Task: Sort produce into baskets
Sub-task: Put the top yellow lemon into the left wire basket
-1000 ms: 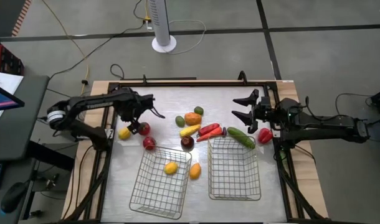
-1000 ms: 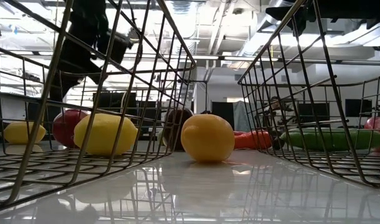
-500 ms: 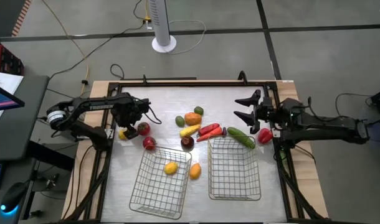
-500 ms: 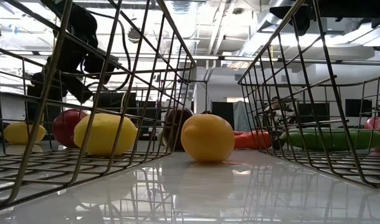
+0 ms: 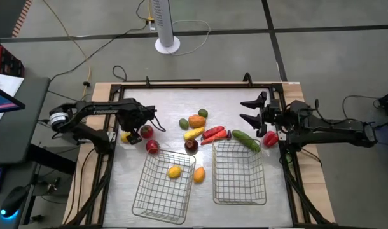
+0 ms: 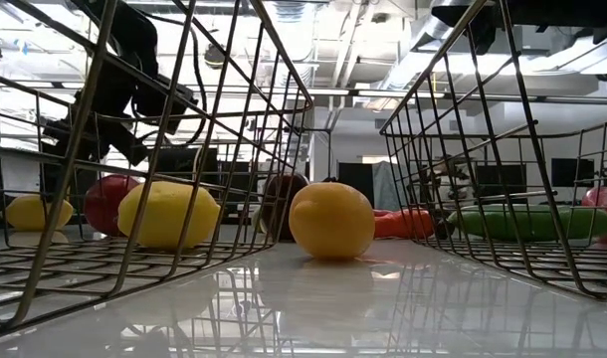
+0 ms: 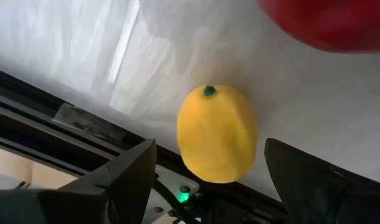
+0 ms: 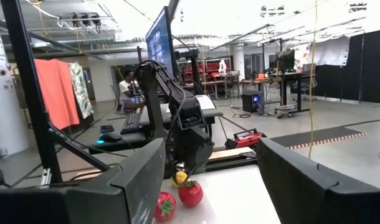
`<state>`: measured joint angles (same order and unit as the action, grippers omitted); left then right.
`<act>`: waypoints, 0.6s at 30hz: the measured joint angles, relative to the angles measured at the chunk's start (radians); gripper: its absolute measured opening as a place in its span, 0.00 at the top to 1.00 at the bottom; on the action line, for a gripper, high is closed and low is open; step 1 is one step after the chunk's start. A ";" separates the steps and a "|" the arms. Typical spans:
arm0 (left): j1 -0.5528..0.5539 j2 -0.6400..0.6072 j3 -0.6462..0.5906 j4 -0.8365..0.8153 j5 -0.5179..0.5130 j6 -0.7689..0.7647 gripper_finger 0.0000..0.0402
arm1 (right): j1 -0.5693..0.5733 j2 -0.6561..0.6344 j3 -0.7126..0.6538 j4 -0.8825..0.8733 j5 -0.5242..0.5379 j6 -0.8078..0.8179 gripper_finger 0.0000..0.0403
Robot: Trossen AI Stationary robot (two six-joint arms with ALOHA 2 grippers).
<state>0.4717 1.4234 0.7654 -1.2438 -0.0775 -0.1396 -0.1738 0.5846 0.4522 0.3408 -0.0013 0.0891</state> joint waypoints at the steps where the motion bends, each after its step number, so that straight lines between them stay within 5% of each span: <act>1: 0.000 0.013 0.000 0.006 -0.001 -0.003 0.29 | 0.000 0.000 0.000 0.000 0.000 0.000 0.30; 13: 0.000 0.183 0.000 0.009 -0.015 -0.001 0.29 | 0.002 0.000 0.000 -0.003 0.000 -0.009 0.30; 18: 0.000 0.187 0.000 0.009 -0.016 -0.001 0.39 | 0.002 0.000 0.000 -0.003 0.000 -0.011 0.30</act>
<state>0.4717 1.6100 0.7650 -1.2348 -0.0934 -0.1406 -0.1722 0.5846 0.4522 0.3374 -0.0017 0.0780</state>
